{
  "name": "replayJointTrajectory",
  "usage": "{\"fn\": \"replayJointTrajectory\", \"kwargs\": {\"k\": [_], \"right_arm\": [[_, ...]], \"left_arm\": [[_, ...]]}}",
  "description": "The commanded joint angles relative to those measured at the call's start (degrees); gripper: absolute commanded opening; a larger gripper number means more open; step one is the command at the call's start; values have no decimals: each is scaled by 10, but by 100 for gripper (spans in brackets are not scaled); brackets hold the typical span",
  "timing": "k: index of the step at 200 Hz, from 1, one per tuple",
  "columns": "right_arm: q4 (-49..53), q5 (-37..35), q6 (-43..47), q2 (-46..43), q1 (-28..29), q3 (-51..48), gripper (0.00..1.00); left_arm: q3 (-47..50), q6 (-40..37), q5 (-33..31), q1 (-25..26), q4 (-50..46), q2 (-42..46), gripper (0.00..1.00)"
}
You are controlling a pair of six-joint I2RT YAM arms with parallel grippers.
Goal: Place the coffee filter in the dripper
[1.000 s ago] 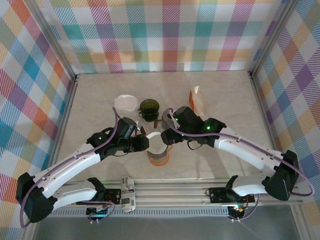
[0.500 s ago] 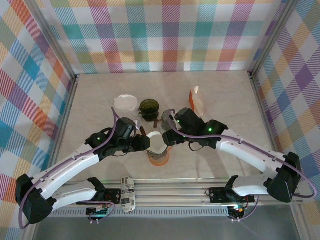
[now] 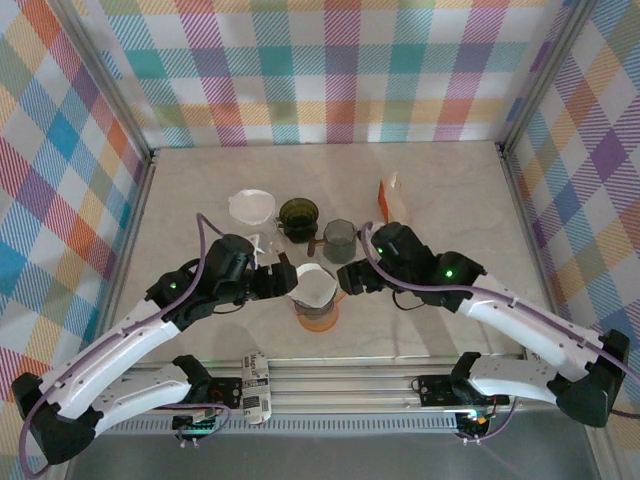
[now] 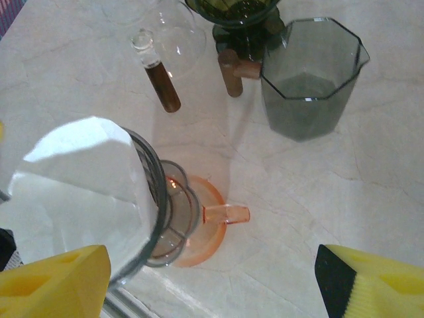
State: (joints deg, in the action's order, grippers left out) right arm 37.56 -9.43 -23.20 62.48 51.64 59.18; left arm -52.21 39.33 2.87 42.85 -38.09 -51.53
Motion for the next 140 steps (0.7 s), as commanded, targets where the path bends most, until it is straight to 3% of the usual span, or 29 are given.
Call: {"fn": "replayJointTrajectory", "kwargs": {"k": [1, 12, 64, 140], "right_arm": [[6, 4, -28, -17, -4, -43, 82], [-1, 10, -38, -30, -6, -71, 82], [-101, 97, -57, -67, -6, -202, 81], [-335, 217, -82, 24, 0, -322, 69]], "left_arm": [[-20, -4, -82, -5, -52, 22, 87], [-16, 7, -111, -6, -63, 34, 100], [18, 41, -178, -12, -88, 62, 100], [24, 53, -191, -18, -94, 107, 100]]}}
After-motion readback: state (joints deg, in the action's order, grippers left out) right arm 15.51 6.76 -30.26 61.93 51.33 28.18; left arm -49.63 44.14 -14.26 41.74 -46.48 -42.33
